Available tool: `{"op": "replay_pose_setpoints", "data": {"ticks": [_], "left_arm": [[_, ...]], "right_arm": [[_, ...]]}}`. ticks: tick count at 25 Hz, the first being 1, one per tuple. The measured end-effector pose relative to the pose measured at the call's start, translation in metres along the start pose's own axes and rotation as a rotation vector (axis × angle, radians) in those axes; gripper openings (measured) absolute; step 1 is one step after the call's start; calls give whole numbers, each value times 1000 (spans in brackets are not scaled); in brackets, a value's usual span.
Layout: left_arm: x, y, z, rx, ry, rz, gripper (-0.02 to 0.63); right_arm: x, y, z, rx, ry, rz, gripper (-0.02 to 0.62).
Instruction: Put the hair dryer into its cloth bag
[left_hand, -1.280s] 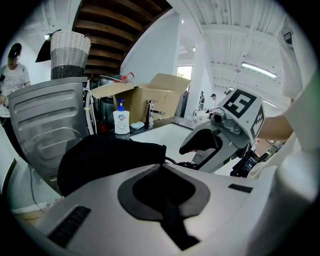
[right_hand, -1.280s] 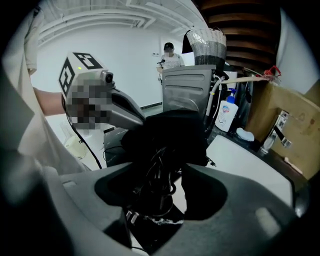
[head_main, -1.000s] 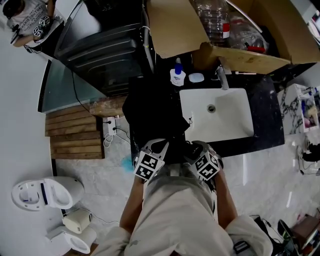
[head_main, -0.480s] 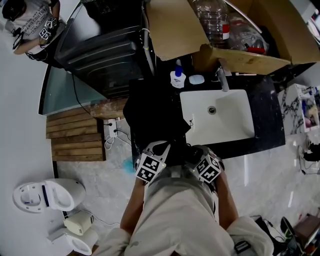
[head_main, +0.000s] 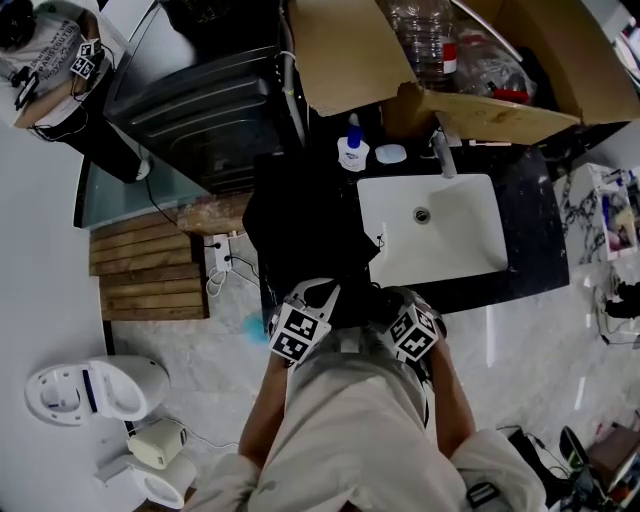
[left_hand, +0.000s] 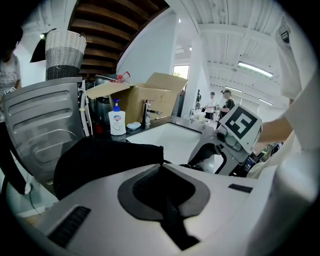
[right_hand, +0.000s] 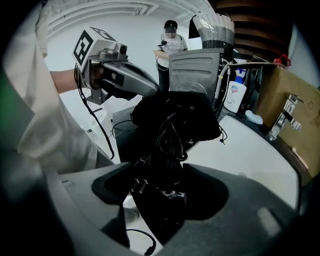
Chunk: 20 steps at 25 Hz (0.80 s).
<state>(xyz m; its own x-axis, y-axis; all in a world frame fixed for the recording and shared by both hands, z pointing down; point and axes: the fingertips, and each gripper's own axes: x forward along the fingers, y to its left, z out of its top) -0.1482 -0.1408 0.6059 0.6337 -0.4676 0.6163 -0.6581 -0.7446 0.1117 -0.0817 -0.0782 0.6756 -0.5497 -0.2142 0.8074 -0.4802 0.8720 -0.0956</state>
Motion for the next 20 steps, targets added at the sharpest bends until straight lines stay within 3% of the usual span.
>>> {"op": "replay_pose_setpoints", "data": {"ticks": [20], "left_arm": [[-2,-11,8,4,-35,-39,9]], "right_arm": [[11,-14,57,2,-101,-19,299]]}}
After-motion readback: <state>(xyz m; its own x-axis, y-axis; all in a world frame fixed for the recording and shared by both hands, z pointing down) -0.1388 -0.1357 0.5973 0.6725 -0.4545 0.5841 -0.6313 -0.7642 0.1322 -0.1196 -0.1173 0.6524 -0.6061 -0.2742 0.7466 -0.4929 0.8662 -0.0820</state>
